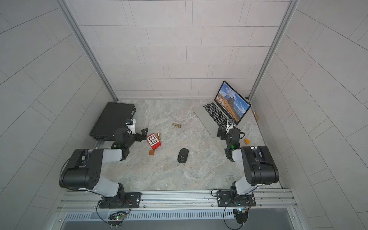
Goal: Insert the wireless mouse receiver into the laptop
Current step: Pick up the mouse from the center of the board.
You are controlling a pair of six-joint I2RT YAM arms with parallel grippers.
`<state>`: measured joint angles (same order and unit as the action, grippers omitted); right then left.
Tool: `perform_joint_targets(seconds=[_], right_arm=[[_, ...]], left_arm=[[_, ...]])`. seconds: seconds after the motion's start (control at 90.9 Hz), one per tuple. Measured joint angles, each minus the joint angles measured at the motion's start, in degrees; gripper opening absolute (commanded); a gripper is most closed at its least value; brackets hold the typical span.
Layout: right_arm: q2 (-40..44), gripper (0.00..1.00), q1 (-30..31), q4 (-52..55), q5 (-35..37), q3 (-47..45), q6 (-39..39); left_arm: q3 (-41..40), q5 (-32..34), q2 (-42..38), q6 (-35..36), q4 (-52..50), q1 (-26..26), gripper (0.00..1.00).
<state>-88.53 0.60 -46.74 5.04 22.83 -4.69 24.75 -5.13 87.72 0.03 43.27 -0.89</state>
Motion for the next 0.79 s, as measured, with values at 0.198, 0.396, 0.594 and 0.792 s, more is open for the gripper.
perform_joint_targets(seconds=[0.198,0.396,0.594,0.792], right_arm=[[0.0,1.00,0.0,0.0,0.0,0.0,0.0],[1.0,1.00,0.0,0.6,-0.5,0.0,0.5],[17.4,1.00,0.8,15.2,-1.9,1.7,-3.1],[31.9,0.97,5.1,28.7,-10.0,6.4,-12.5]], left_arm=[[0.0,0.0,0.0,0.0,0.0,0.0,1.00],[0.0,-0.1,-1.5,0.2,-2.2,0.0,1.00],[0.5,3.8,-20.7,-2.2,-15.5,3.5,1.00],[5.3,9.6,-32.8,-7.1,-28.3,22.5,0.98]])
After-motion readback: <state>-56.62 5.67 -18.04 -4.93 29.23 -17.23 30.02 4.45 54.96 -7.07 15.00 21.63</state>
